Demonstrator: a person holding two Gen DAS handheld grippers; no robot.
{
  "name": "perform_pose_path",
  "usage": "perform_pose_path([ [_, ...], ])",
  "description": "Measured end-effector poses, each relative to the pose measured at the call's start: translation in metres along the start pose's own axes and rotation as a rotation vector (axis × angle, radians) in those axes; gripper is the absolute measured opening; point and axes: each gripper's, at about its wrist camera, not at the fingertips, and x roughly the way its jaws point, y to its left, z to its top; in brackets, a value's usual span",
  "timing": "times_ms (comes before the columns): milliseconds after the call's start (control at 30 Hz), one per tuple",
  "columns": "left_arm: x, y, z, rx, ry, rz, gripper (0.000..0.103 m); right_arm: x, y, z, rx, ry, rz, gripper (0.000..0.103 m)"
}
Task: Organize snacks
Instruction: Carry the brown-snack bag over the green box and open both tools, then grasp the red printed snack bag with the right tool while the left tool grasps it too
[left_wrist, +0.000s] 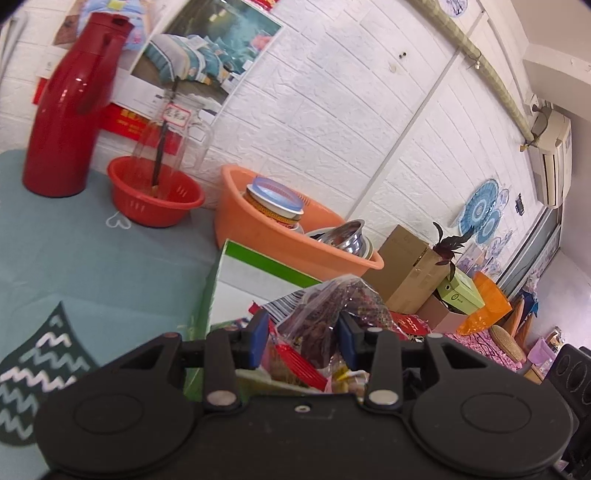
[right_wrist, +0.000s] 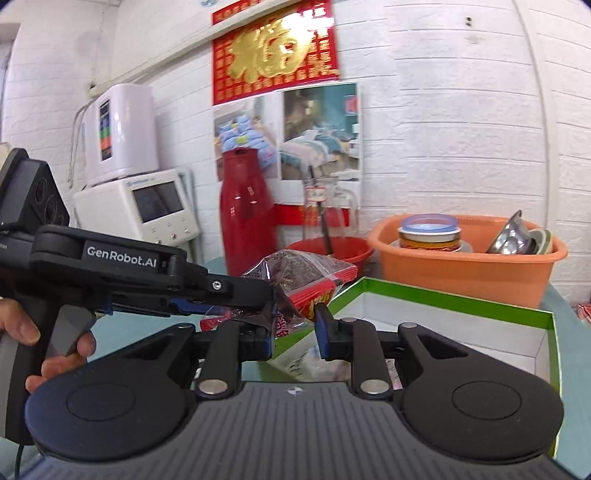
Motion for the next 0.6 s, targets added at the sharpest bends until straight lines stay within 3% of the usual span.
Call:
perform_pose_path([
  [100, 0.021, 0.000, 0.002, 0.016, -0.015, 0.020, 0.080, 0.012, -0.015, -0.004, 0.007, -0.023, -0.027, 0.043],
  [133, 0.025, 0.001, 0.001, 0.029, -0.031, 0.046, 0.103, 0.016, -0.018, -0.007, 0.001, -0.025, -0.050, 0.048],
  [167, 0.028, 0.001, 0.000, 0.037, -0.037, 0.078, 0.103, 0.021, -0.021, -0.011, -0.011, -0.017, -0.086, 0.066],
  [200, 0.030, 0.001, -0.002, 0.046, -0.045, 0.127, 0.103, 0.026, -0.024, -0.015, -0.025, 0.009, -0.115, 0.096],
  [233, 0.029, 0.001, -0.005, 0.059, -0.053, 0.160, 0.103, 0.028, -0.026, -0.018, -0.030, 0.032, -0.134, 0.103],
  [333, 0.027, 0.005, -0.011, 0.103, -0.029, 0.171, 0.103, 0.021, -0.033, -0.021, 0.017, 0.025, -0.117, 0.103],
  [600, -0.004, 0.001, -0.012, 0.075, -0.020, 0.190, 0.103, -0.006, -0.017, -0.018, -0.006, 0.033, -0.118, 0.103],
])
